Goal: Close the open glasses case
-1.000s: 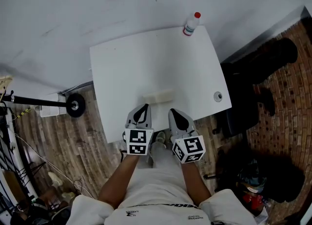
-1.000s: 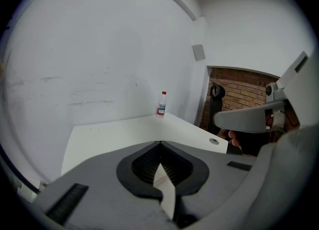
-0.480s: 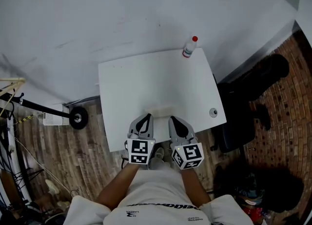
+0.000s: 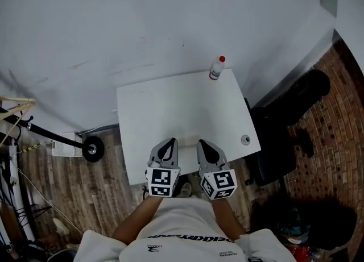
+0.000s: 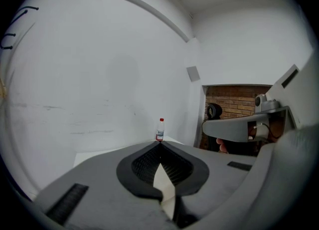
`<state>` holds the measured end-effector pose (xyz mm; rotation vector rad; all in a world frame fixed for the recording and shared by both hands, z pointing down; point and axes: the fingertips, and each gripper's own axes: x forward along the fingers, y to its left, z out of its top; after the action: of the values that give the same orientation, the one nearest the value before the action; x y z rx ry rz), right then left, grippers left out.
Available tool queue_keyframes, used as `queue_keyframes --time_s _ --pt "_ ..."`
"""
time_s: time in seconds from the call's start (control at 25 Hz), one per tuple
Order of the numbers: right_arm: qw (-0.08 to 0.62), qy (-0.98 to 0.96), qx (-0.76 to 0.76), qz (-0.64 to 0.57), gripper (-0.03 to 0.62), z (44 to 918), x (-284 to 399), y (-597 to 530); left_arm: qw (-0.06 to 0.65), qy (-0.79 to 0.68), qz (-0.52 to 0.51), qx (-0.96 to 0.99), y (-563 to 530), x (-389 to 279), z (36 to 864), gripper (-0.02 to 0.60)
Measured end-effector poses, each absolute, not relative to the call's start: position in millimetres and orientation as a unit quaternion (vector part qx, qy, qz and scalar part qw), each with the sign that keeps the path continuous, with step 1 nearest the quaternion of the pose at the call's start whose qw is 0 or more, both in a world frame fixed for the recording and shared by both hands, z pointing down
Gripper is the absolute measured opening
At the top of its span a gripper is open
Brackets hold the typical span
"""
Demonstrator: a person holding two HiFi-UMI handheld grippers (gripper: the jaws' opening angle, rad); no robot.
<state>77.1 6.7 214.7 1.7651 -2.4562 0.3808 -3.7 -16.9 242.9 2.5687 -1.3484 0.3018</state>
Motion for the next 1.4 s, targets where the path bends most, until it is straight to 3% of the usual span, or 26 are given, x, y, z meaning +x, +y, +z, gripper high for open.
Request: queue_keyframes --time_s 1.4 --pt "0.034 -0.811 0.576 0.093 0.002 200 72 -10 0.075 -0.459 0.062 0.883 -29 -8 215 -0.003"
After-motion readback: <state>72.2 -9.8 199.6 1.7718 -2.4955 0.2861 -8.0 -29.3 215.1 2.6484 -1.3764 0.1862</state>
